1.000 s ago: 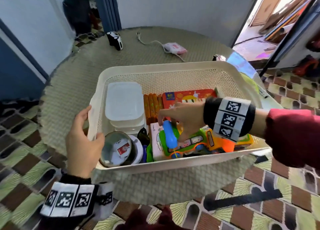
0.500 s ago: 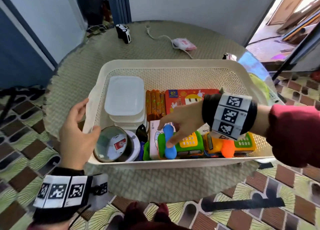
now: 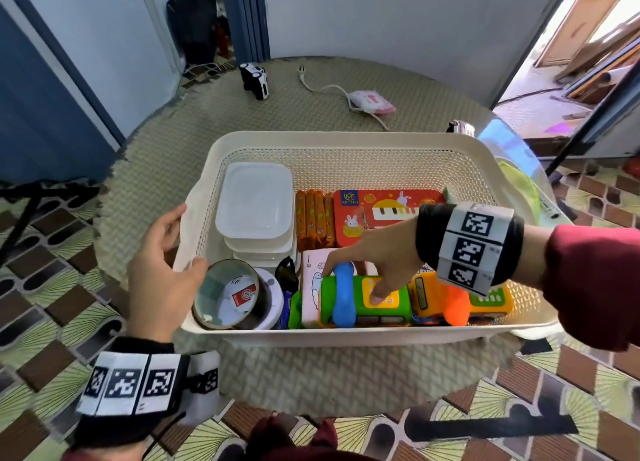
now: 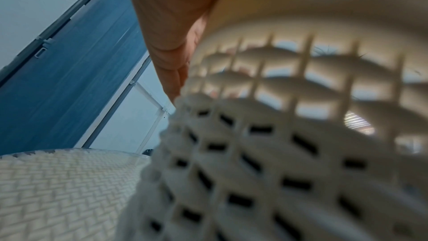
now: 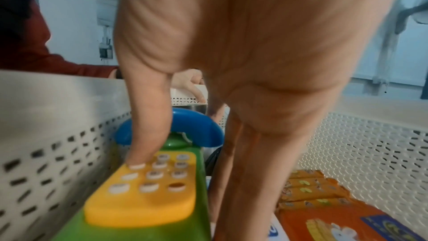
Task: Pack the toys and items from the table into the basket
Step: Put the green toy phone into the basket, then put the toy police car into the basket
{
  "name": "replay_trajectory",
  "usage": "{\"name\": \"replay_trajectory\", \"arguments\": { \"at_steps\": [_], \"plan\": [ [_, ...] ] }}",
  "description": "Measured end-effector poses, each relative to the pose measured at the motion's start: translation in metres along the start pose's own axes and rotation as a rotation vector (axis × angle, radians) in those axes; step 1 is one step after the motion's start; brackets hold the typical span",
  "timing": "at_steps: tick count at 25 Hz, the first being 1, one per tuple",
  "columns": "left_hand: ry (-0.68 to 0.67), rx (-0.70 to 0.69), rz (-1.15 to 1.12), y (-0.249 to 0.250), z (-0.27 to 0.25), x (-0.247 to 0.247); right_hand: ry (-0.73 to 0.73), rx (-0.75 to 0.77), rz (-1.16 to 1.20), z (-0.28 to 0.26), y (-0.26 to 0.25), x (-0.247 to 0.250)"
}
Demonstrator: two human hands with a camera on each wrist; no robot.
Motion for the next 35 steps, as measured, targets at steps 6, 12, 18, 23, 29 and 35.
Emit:
{"name": "replay_trajectory", "arguments": {
  "at_steps": [6,12,18,23,29,35],
  "plan": [
    [0.003,0.010,-0.054,0.003,0.001,-0.001,-0.002,-0.063,0.074,-0.007,-0.007,0.013],
    [0.083,0.084,-0.335,0.006,-0.003,0.004,0.424,-0.031,0.121,-0.016,-0.057,0.060],
    [0.252,0.180,-0.362,-0.013,-0.021,0.074,0.681,0.188,0.414,-0.003,-0.167,0.090],
    [0.363,0.193,-0.230,-0.056,-0.043,0.156,0.611,0.271,0.579,0.062,-0.257,0.085],
    [0.370,0.353,-0.139,-0.130,-0.054,0.244,0.430,0.275,0.743,0.164,-0.329,0.089],
    [0.265,0.409,-0.111,-0.198,-0.036,0.299,0.339,0.086,0.851,0.255,-0.341,0.092]
  ]
}}
Point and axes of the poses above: each hand's wrist, its own z-axis towards the middle knuckle, its own x-axis out of the back of the hand, y = z × x, the point moved 2 cm from there along z, towards the middle knuckle, and after that the axes turned 13 degrees about -x, right-handed, at the moved point
